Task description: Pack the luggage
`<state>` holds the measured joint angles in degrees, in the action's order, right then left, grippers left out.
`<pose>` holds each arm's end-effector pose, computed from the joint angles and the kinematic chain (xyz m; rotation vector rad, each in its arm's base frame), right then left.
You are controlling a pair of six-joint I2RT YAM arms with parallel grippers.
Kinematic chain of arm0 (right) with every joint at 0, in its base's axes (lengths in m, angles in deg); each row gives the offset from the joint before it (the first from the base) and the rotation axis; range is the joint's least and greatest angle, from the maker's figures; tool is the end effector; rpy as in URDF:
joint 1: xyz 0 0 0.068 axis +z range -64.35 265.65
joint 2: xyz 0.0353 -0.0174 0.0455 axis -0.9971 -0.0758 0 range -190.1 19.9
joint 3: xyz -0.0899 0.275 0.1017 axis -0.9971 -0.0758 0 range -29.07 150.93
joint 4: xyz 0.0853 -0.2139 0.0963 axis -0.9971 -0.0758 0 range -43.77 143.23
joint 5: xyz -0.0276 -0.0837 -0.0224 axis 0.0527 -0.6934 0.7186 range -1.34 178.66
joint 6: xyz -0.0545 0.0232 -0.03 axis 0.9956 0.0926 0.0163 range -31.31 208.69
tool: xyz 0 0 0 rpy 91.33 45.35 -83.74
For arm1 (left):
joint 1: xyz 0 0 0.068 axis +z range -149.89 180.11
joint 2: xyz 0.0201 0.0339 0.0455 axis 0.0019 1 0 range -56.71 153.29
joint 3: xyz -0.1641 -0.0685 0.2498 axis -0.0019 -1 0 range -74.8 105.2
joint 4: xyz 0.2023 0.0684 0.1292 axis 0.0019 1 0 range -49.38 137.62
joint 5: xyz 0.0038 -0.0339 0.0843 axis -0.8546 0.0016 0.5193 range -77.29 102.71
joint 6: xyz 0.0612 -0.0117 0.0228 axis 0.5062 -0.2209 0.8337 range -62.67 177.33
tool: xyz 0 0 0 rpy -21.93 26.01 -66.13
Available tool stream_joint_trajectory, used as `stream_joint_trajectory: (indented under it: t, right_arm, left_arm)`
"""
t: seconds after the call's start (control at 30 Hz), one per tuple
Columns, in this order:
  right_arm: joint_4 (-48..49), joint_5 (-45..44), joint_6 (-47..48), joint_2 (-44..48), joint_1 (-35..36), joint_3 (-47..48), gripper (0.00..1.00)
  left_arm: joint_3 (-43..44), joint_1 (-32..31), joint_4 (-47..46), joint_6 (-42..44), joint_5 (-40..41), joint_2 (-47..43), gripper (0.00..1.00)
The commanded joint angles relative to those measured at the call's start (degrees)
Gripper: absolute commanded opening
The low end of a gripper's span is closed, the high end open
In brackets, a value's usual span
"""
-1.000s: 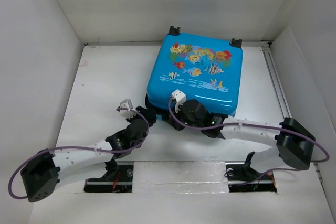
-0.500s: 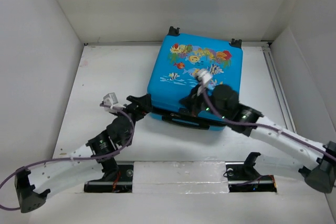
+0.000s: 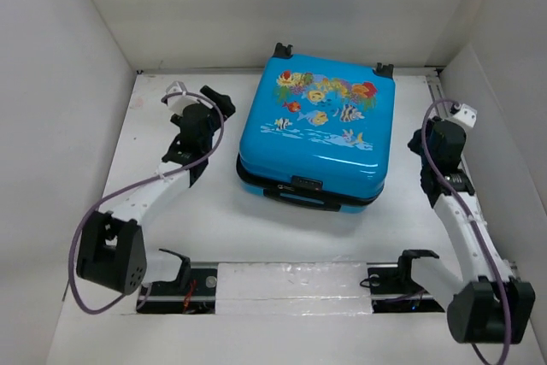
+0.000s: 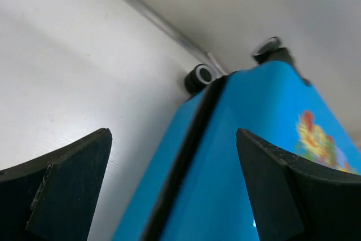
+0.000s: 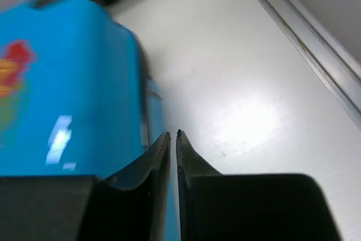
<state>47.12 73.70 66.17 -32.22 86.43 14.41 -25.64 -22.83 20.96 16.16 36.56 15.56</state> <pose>0.1961 -0.0108 0.3420 0.5214 1.7433 0.0491 0.2737 -0.0928 0.3548 -0.5745 1.5478 -0.5193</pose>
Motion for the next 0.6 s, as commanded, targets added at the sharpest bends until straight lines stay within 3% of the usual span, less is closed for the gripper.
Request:
stream_joint_trajectory:
  t: [0.0,0.1,0.2,0.4,0.57]
  right_arm:
    - [5.1,5.8,-2.5,-5.8,-4.9,-3.5,0.16]
    - [10.9,18.4,-1.8,-13.8,-5.8,-4.1,0.24]
    - [12.8,30.1,0.3,-21.9,-2.7,1.7,0.24]
    - [12.2,36.8,5.6,-38.9,8.4,17.7,0.23]
    - [10.4,45.0,7.1,-51.7,10.6,31.5,0.24]
  left_arm:
    - [-2.4,4.7,-6.4,-4.4,-15.8,1.8,0.88]
    - [-4.1,4.7,-7.1,-4.4,-17.5,3.8,0.88]
    - [-10.2,4.7,-11.9,-6.2,-19.2,4.5,0.86]
    - [-20.8,2.1,-13.7,-6.7,-16.4,0.7,0.81]
    - [-28.8,2.1,-14.4,-9.5,-18.1,-7.7,0.76]
